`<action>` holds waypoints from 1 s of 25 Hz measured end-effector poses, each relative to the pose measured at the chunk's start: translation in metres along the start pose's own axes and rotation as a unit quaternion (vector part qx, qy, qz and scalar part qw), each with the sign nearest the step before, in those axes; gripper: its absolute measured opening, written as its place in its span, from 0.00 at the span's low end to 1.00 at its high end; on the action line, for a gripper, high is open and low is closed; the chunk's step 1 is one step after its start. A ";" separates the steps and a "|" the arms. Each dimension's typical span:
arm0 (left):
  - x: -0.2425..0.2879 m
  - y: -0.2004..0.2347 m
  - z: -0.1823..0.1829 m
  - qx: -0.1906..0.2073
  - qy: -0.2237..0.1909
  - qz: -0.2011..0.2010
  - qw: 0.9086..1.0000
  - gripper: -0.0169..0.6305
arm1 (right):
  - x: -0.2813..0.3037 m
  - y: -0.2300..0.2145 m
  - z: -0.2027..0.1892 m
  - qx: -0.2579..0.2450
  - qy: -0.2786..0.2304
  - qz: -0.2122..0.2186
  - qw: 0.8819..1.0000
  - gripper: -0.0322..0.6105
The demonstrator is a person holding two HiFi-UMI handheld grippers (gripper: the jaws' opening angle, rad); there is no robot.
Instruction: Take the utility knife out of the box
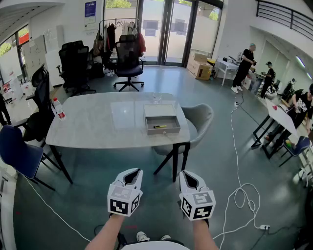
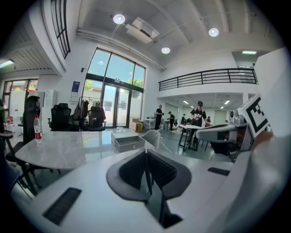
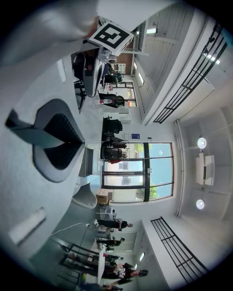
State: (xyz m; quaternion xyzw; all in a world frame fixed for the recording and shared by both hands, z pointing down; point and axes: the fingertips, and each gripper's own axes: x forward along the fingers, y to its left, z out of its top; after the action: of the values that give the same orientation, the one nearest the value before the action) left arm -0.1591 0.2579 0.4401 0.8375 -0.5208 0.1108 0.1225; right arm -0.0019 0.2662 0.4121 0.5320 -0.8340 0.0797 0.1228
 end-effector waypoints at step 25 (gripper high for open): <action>0.055 0.007 0.011 0.001 0.007 -0.034 0.999 0.13 | 0.049 -0.022 0.003 0.019 0.000 0.017 1.000 0.06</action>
State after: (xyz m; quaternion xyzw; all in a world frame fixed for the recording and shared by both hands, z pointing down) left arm -0.1412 0.2047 0.4475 0.8542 -0.4908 0.1133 0.1290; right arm -0.0018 0.2137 0.4237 0.5198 -0.8414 0.0973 0.1113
